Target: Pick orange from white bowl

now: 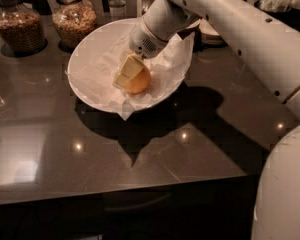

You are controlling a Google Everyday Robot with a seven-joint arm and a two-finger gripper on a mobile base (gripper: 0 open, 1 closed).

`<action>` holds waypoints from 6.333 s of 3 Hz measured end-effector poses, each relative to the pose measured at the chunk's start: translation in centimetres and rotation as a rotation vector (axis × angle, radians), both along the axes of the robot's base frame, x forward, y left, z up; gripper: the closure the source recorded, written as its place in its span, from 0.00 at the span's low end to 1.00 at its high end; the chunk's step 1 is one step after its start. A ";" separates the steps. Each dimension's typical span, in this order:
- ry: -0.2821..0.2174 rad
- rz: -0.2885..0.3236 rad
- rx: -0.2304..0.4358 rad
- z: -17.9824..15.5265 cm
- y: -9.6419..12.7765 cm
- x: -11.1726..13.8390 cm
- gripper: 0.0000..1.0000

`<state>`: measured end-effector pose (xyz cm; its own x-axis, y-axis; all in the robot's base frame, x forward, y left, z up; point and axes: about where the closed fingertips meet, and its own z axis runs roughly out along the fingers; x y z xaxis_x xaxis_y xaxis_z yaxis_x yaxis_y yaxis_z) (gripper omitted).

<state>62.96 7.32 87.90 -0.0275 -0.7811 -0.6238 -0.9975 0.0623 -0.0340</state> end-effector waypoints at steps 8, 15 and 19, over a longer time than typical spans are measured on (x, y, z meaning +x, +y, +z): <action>-0.157 -0.263 -0.197 0.9 -7.6 -1.6 0.22; -0.019 -0.143 -0.127 -3.3 -2.0 -0.5 0.66; -0.286 -0.307 0.198 7.9 -7.7 -6.7 1.00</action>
Offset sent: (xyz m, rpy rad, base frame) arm -0.0210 -0.0189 -0.0490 -0.0029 0.1304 -0.0797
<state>56.24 -0.41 95.82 -0.0444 -0.6284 -0.7766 -0.8841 0.3867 -0.2623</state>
